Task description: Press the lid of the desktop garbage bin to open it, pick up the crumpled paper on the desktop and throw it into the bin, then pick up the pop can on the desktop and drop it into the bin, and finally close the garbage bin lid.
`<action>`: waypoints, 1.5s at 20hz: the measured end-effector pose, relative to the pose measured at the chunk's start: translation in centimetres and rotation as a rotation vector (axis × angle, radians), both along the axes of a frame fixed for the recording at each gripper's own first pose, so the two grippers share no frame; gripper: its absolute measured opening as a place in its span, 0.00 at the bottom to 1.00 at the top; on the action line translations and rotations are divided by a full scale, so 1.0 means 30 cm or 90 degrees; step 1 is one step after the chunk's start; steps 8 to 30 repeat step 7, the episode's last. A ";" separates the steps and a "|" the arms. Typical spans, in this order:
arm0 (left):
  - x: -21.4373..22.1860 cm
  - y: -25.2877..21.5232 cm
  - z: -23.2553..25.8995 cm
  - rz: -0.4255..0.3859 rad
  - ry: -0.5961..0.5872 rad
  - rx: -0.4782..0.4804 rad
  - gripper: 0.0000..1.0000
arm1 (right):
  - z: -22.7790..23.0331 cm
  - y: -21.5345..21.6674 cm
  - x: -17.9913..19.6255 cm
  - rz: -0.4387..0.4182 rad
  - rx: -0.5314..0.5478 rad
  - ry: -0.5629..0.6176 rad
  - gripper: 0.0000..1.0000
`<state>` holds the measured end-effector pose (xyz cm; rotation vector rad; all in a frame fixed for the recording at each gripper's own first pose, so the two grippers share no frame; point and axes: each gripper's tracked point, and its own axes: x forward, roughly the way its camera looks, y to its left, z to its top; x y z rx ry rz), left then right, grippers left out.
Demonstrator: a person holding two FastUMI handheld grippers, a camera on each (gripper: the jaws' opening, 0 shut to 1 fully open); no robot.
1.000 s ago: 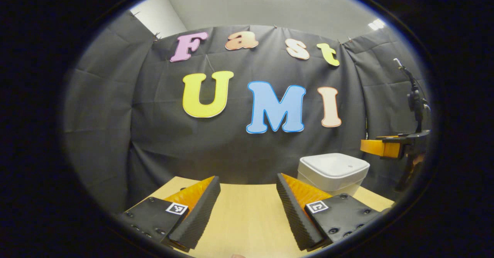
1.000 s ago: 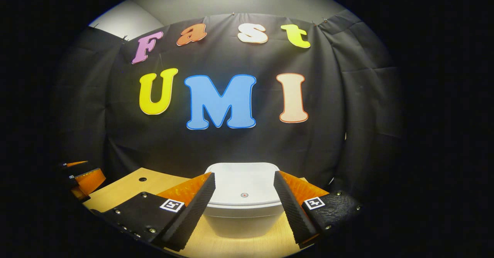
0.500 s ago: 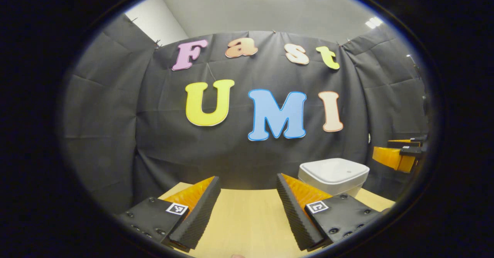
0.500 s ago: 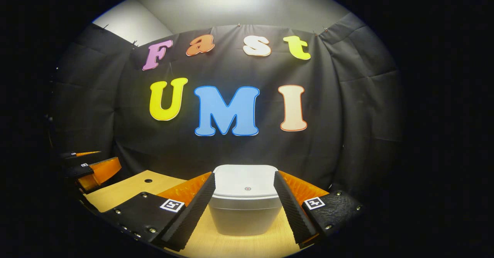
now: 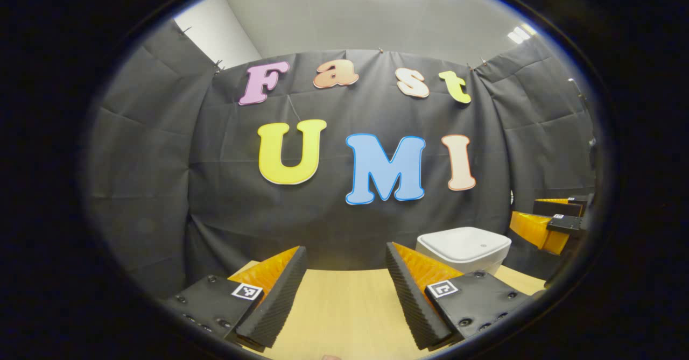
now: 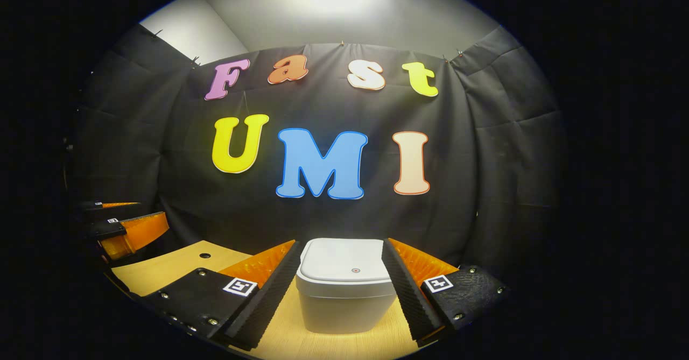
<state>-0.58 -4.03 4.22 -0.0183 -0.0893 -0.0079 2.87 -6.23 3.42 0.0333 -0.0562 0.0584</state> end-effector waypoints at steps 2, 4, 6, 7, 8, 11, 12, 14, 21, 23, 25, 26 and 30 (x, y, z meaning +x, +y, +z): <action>-0.013 0.010 0.007 0.005 0.000 -0.003 0.95 | -0.001 0.002 0.017 0.004 -0.013 0.002 0.97; -0.031 0.030 0.010 0.016 -0.002 -0.010 0.95 | 0.008 0.014 0.035 0.012 -0.025 -0.001 0.97; -0.051 0.055 0.008 0.027 0.001 -0.019 0.95 | 0.019 0.032 0.047 0.022 -0.035 -0.006 1.00; -0.053 0.067 0.010 0.033 0.002 -0.024 0.96 | 0.027 0.042 0.048 0.027 -0.037 -0.010 0.97; -0.053 0.067 0.010 0.033 0.002 -0.024 0.96 | 0.027 0.042 0.048 0.027 -0.037 -0.010 0.97; -0.053 0.067 0.010 0.033 0.002 -0.024 0.96 | 0.027 0.042 0.048 0.027 -0.037 -0.010 0.97; -0.053 0.067 0.010 0.033 0.002 -0.024 0.96 | 0.027 0.042 0.048 0.027 -0.037 -0.010 0.97; -0.053 0.067 0.010 0.033 0.002 -0.024 0.96 | 0.027 0.042 0.048 0.027 -0.037 -0.010 0.97; -0.053 0.067 0.010 0.033 0.002 -0.024 0.96 | 0.027 0.042 0.048 0.027 -0.037 -0.010 0.97; -0.053 0.067 0.010 0.033 0.002 -0.024 0.96 | 0.027 0.042 0.048 0.027 -0.037 -0.010 0.97; -0.053 0.067 0.010 0.033 0.002 -0.024 0.96 | 0.027 0.042 0.048 0.027 -0.037 -0.010 0.97; -0.053 0.067 0.010 0.033 0.002 -0.024 0.96 | 0.027 0.042 0.048 0.027 -0.037 -0.010 0.97; -0.053 0.067 0.010 0.033 0.002 -0.024 0.96 | 0.027 0.042 0.048 0.027 -0.037 -0.010 0.97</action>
